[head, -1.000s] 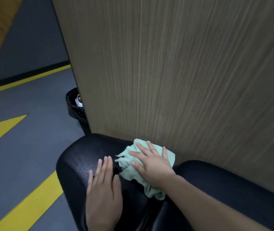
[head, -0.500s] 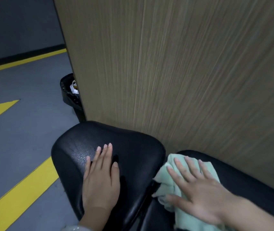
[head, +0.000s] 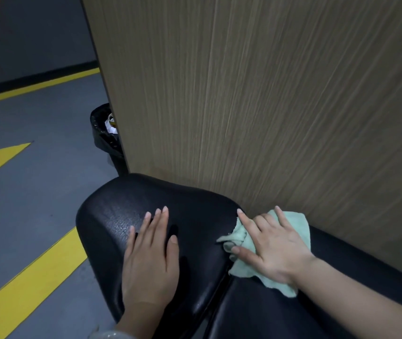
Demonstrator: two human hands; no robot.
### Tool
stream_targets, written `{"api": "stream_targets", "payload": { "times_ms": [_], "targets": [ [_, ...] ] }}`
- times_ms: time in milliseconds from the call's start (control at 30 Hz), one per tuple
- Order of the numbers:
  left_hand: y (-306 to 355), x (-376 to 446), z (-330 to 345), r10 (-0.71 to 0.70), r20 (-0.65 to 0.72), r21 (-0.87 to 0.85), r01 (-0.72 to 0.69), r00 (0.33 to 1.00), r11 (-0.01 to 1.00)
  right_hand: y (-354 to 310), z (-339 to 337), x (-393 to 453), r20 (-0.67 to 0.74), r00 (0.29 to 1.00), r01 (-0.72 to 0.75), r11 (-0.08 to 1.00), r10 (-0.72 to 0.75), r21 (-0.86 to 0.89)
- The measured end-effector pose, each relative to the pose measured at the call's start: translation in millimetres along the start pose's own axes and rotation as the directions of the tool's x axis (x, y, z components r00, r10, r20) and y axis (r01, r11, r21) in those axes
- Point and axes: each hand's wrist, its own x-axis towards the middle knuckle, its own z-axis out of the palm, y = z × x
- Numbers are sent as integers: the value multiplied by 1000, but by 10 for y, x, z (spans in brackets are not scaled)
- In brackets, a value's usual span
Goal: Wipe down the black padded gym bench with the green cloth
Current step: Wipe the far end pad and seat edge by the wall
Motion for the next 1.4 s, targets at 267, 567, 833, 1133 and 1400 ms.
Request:
{"api": "stream_targets", "payload": {
  "times_ms": [267,567,833,1133,1400],
  "targets": [
    [9,7,-4,-1,3,-1,1,1000,1000,-204,-22,-148,12,998,64,994,-65,92],
    [-7,-5,0,7,16,1,-7,1000,1000,-179,85,-183,-169,967,210,973,-193,94],
    [25,3,-19,-9,8,-15,9,1000,1000,-144,-37,-58,-17,1000,27,988,-25,154],
    [35,-8,-39,-10,29,-14,10,1000,1000,-843,185,-560,-171,984,-28,990,52,138],
    [44,-6,-38,-13,33,-32,14,999,999,-936,203,-655,-171,981,-58,973,97,224]
  ]
}}
